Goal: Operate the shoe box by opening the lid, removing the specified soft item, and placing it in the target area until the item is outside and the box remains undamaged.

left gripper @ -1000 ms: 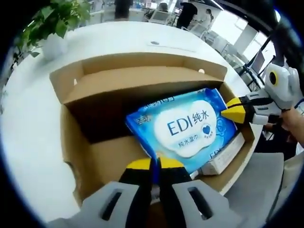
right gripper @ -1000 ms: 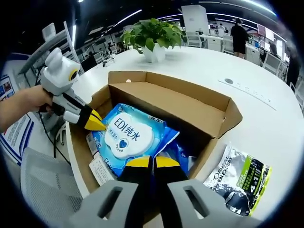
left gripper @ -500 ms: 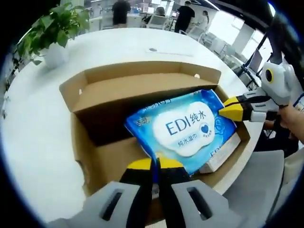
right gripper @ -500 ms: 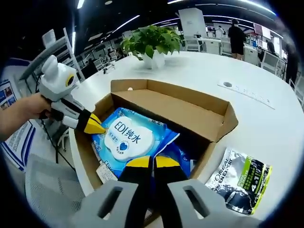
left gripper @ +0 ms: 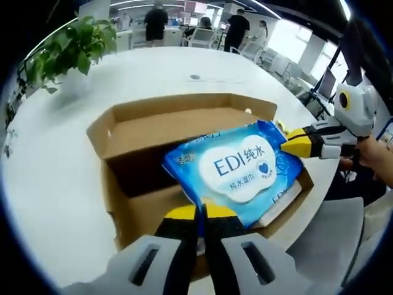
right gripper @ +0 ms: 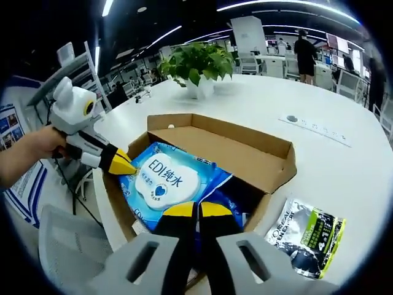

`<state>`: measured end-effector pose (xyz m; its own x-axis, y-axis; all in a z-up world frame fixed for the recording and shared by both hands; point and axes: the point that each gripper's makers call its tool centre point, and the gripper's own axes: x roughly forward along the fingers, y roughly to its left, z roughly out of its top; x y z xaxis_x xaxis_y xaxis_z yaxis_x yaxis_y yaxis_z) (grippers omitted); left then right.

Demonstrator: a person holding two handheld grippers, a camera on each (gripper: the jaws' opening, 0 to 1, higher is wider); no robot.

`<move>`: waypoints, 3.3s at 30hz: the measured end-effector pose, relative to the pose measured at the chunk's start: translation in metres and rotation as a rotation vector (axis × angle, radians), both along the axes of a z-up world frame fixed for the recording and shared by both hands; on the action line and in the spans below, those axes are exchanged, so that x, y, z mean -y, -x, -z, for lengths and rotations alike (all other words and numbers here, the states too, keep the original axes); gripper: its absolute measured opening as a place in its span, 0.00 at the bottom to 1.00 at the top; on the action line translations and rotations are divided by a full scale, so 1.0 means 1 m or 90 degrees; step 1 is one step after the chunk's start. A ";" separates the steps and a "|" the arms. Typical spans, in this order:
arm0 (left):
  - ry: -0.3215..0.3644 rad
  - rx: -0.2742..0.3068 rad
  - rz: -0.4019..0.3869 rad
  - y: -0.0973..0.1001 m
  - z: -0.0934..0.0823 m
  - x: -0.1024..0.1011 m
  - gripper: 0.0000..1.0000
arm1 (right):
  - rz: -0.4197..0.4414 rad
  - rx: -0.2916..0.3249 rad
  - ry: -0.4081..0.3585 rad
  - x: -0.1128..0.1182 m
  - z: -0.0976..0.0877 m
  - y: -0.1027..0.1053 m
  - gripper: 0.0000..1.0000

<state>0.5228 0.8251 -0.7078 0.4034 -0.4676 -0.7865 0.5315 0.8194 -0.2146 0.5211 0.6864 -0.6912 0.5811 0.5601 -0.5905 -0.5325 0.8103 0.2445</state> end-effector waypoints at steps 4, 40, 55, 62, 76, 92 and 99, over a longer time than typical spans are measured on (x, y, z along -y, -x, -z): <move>0.003 0.008 0.006 -0.001 -0.007 0.005 0.00 | 0.005 0.002 -0.003 0.005 -0.004 0.000 0.00; 0.054 0.029 0.071 0.009 -0.035 0.114 0.00 | 0.131 -0.009 -0.018 0.114 -0.029 0.017 0.00; 0.062 0.043 0.115 0.012 -0.037 0.167 0.00 | 0.181 -0.013 -0.007 0.165 -0.031 0.023 0.00; 0.067 0.052 0.131 0.013 -0.040 0.188 0.00 | 0.201 -0.012 -0.001 0.187 -0.032 0.028 0.00; 0.069 0.056 0.175 0.013 -0.035 0.232 0.00 | 0.241 -0.012 0.012 0.229 -0.030 0.031 0.00; -0.022 0.064 0.232 -0.005 0.000 0.247 0.00 | 0.231 -0.037 0.031 0.242 0.011 0.010 0.00; -0.079 0.075 0.271 -0.011 0.018 0.250 0.00 | 0.223 -0.046 0.035 0.243 0.032 0.001 0.00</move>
